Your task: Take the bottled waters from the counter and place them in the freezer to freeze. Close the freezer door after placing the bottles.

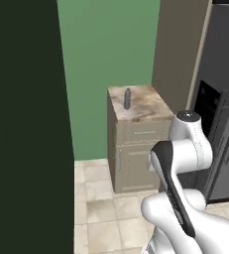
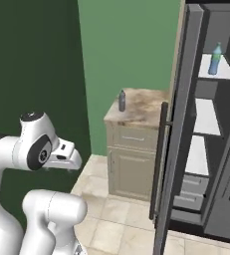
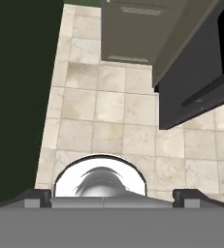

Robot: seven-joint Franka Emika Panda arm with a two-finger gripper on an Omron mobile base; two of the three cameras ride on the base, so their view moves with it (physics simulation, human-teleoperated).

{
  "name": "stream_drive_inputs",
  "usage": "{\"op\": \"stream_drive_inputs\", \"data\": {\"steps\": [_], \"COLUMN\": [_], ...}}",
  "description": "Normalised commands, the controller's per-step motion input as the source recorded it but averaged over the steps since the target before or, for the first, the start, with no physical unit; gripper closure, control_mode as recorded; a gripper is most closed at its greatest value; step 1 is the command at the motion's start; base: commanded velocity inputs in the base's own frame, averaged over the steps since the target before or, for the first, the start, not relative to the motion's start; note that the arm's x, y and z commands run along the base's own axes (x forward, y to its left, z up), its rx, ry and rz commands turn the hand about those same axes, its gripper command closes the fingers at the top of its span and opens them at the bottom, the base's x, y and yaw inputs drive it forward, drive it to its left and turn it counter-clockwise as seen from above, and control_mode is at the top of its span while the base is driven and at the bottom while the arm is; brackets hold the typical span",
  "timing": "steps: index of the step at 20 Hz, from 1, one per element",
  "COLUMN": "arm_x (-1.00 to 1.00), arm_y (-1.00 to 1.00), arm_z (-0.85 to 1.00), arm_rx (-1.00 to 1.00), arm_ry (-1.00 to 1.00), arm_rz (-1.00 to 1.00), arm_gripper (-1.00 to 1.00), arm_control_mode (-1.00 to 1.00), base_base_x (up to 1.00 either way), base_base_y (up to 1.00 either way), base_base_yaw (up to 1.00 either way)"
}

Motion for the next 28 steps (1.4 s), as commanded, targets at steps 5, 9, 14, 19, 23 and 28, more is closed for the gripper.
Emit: {"op": "stream_drive_inputs", "data": {"steps": [5, 9, 14, 19, 23, 28], "arm_x": [0.00, 0.00, 0.00, 0.00, 0.00, 0.00], "arm_y": [0.00, 0.00, 0.00, 0.00, 0.00, 0.00], "arm_z": [0.00, 0.00, 0.00, 0.00, 0.00, 0.00], "arm_rx": [0.00, 0.00, 0.00, 0.00, 0.00, 0.00], "arm_ry": [0.00, 0.00, 0.00, 0.00, 0.00, 0.00], "arm_rz": [0.00, 0.00, 0.00, 0.00, 0.00, 0.00], "arm_gripper": [-1.00, -1.00, -1.00, -1.00, -1.00, -1.00], "arm_control_mode": [1.00, 1.00, 1.00, 1.00, 1.00, 1.00], "base_base_x": [0.58, 0.43, 0.30, 0.35, 0.46, 0.51], "base_base_y": [0.52, 0.50, 0.52, 0.47, 0.41, 0.46], "base_base_yaw": [-0.41, -0.37, -0.27, -0.23, -0.19, -0.14]}}
